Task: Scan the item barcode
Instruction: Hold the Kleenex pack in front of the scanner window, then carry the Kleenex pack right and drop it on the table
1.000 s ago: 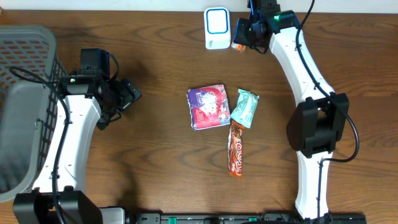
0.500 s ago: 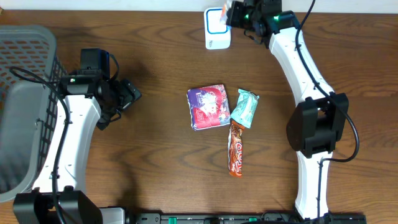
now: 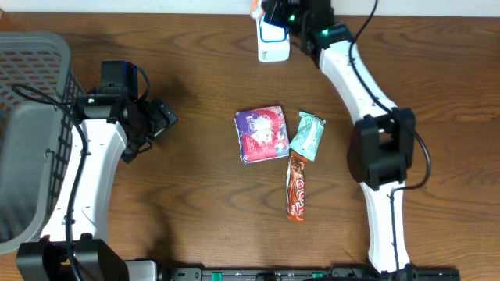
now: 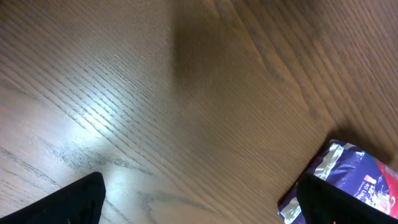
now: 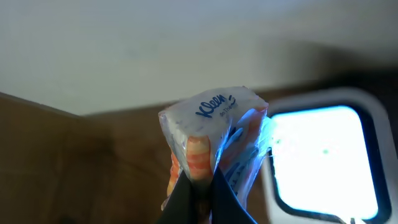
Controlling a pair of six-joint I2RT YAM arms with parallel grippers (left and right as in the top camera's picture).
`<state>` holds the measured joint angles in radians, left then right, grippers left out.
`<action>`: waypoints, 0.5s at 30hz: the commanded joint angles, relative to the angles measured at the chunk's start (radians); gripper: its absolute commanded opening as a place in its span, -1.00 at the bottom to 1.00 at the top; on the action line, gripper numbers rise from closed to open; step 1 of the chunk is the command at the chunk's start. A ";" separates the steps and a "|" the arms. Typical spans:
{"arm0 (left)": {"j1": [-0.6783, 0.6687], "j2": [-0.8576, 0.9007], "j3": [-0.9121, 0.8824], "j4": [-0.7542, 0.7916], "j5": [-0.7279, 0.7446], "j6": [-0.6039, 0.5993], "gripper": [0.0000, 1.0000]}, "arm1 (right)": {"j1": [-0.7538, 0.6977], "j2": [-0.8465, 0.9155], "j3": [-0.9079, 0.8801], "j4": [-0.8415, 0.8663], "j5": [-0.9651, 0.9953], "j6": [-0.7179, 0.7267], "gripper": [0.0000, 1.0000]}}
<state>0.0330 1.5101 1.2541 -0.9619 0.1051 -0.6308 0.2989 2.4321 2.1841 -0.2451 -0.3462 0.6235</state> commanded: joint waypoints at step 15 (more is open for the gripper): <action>0.005 -0.003 0.000 -0.002 -0.010 0.006 0.96 | -0.354 -0.232 0.007 -0.485 0.172 -0.256 -0.98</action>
<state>0.0330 1.5101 1.2541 -0.9619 0.1051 -0.6308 0.0166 2.2784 2.1757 -0.6762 -0.2817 0.4793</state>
